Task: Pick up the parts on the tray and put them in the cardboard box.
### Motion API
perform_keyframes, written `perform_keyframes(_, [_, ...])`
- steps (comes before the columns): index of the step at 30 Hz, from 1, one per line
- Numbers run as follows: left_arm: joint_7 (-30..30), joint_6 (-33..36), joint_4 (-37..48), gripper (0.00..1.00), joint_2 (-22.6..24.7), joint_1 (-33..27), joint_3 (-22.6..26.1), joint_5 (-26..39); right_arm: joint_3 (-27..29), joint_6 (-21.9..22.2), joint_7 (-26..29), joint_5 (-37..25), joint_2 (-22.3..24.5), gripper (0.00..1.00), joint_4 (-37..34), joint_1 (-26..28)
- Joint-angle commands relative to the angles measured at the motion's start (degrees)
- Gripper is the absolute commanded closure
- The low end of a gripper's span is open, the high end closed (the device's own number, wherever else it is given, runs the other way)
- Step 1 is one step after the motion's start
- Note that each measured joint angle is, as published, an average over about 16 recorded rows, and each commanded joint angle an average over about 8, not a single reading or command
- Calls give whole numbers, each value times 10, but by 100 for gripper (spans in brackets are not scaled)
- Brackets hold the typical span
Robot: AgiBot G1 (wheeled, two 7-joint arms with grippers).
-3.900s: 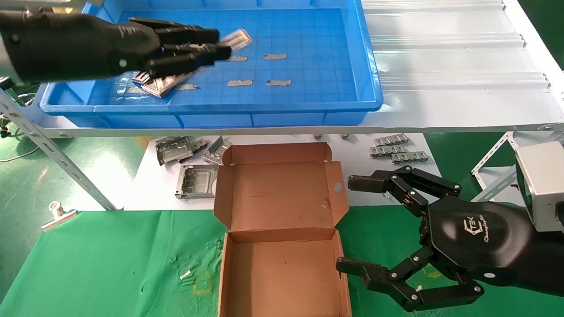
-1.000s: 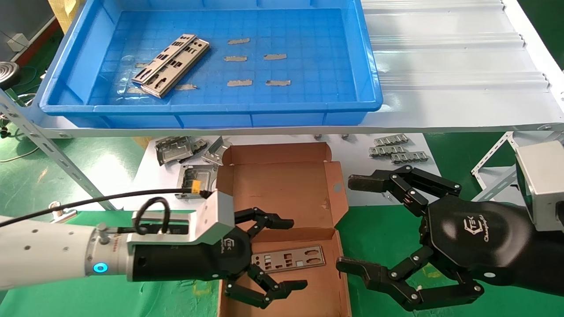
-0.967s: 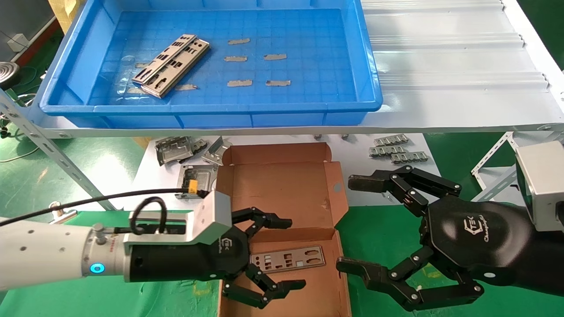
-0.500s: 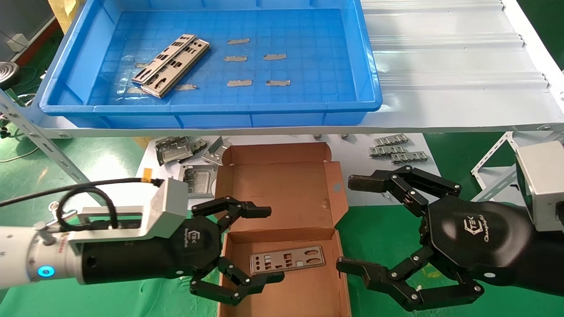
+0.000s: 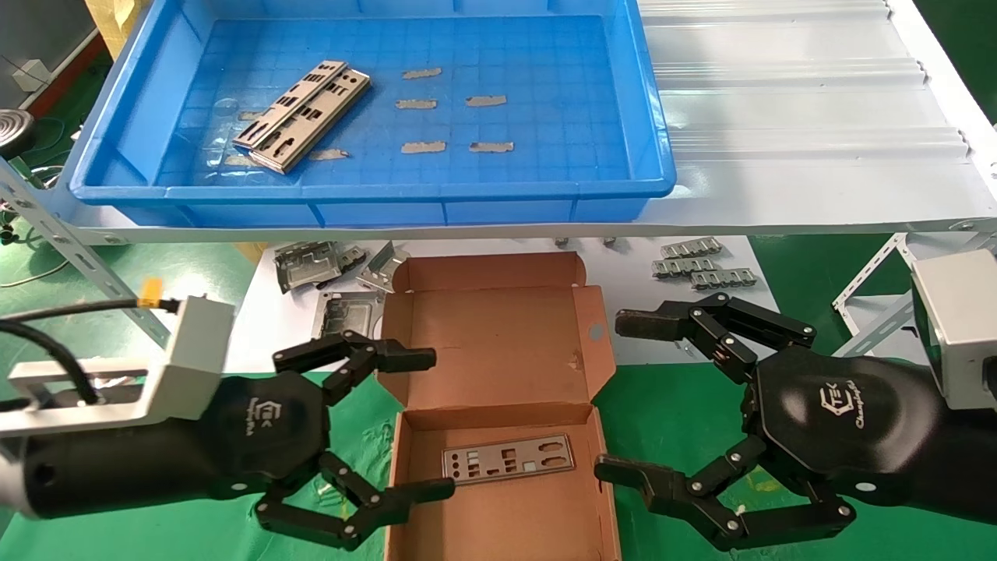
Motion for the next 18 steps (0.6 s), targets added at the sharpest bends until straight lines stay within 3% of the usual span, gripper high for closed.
perform_keyframes(1, [-2,4,-6,0,-8,4,-7,-9,0,0,0,0,0,0,0,0])
perform_keyframes(18, [-20,37,-55,0,-77,32,-62,-78,0,0,0,0,0,0,0,0])
